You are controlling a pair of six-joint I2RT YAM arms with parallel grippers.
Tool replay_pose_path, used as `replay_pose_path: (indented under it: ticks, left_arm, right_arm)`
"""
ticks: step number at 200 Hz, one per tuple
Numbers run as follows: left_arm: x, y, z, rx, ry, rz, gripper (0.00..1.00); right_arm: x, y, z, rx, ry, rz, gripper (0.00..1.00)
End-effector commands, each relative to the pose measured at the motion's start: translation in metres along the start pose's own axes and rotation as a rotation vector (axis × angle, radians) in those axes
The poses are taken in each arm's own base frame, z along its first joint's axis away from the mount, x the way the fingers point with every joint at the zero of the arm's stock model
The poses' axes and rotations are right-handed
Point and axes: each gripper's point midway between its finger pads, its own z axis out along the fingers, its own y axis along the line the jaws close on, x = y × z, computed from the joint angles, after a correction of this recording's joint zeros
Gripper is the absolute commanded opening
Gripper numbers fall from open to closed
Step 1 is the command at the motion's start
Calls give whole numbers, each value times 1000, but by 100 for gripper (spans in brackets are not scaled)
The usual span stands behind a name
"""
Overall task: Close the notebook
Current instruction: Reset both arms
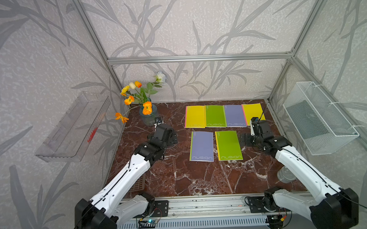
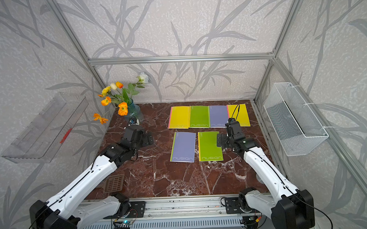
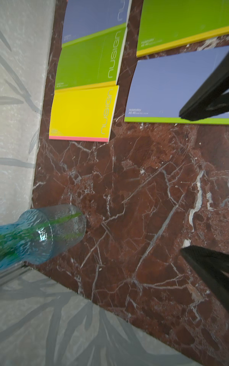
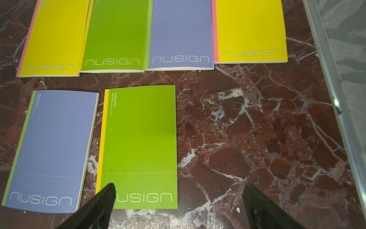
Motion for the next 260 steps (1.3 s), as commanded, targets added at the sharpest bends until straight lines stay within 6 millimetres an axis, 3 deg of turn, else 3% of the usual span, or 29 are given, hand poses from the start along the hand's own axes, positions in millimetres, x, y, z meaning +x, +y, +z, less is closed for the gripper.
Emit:
replay_pose_path:
  ticks: [1,38,68,82,118,178,203,243,260]
  left_arm:
    - [-20,18,10,-98,-61,26,99]
    - [-28,36,28,-196,-180,53,99]
    - [-29,45,31,-213,-388,117,99]
    - [-27,58,31,-218,-488,64,99]
    - [-15,83,53,-277,-419,115,99]
    - [14,87,104,-171,-310,136,99]
    - [20,87,116,-118,-308,120,99]
    - [28,64,130,32,-298,163,100]
    - [29,69,129,16,-305,147,99]
  right_arm:
    - [-20,-14,2,89,-85,-20,99]
    - [-38,-32,5,208,-165,-67,99]
    - [-41,-36,19,222,-116,-79,99]
    - [-40,-37,28,209,-93,-82,99]
    - [-43,-38,39,166,-91,-69,99]
    - [-39,-43,59,157,-185,-116,99]
    - [-36,-43,70,147,-205,-151,99]
    - [-30,-43,82,108,-269,-189,99]
    - [-35,-38,81,76,-339,-192,99]
